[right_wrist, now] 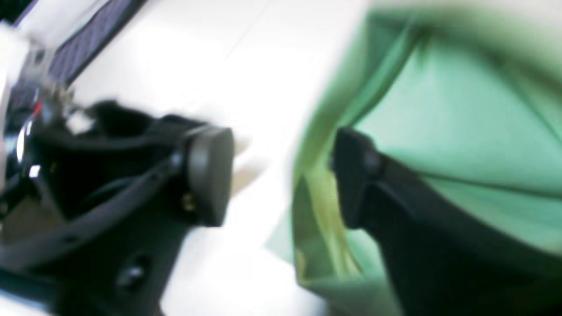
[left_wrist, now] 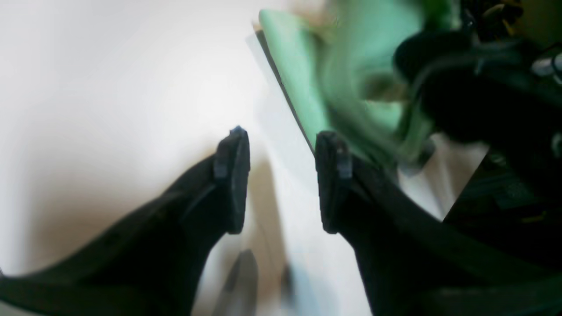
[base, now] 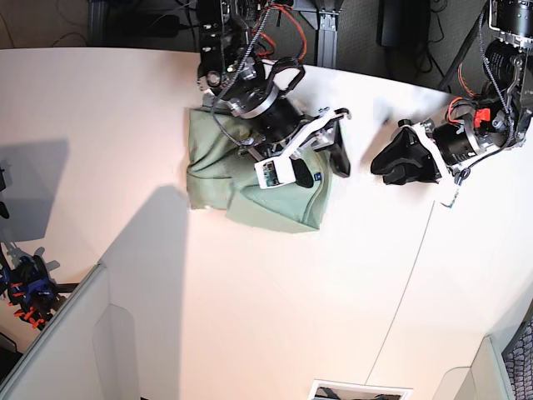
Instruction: Fold the T-shirt properly
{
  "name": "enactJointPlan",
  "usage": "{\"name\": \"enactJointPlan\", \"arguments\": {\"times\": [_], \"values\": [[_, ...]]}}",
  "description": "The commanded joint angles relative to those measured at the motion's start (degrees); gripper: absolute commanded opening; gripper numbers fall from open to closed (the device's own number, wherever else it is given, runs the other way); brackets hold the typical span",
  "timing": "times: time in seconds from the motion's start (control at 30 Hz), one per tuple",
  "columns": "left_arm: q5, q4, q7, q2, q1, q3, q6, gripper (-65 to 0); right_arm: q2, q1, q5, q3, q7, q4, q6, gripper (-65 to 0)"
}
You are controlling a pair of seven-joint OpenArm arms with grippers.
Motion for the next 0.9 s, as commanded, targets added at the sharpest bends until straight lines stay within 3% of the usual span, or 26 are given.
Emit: {"name": "enactJointPlan", "arguments": {"times": [0.0,0.2,0.37,0.43,0.5,0.53,0.57,0.73,0.87], "values": [[-1.27,1.05,-1.05,-0.35,-0.76,-0.24,-0.69,-36.4,-0.17,0.92,0.66,-0.85,1.99,1.14,0.26,-26.2],[-1.27,1.05,-1.05,-0.33,-0.76,-0.24,-0.69,-36.4,-0.15,0.94,0.52,-2.75,3.82,2.69,0.28,-26.2],[-2.78,1.09,-1.05,-0.31,-0.76,-0.22,-0.69,-36.9,0.15,3.17,-6.78,0.39,4.33,6.05,0.22,-26.7],[-3.63,2.29,-1.07,-0.31,-0.79,0.15,-0.69,-43.6,0.35,4.98,-9.33,3.30,5.90,6.10,0.20,-36.5],[-3.06,5.18,-1.03,-0.31,-0.79,1.31,-0.69,-54.0,0.35,7.02,-11.19,7.06,6.43,6.05,0.20,-58.2],[-2.64,6.99,-1.09,-0.28,-0.79,2.38,-0.69,-58.7,0.48,8.15,-11.52,9.16,6.43,5.92,0.17,-65.0],[-1.73,8.92,-1.75,-0.28,-0.81,3.87,-0.69,-62.6,0.96,9.42,-11.45,11.17,6.43,5.66,0.17,-65.0],[11.58,14.99,-7.17,0.22,-0.83,17.09,-0.69,-65.0,5.51,16.44,-9.03,18.14,6.47,-0.81,0.11,-65.0],[24.13,14.53,-9.88,0.20,-1.53,28.63,-0.69,-65.0,9.22,21.46,-8.13,19.06,7.82,-12.74,0.13,-65.0]]}}
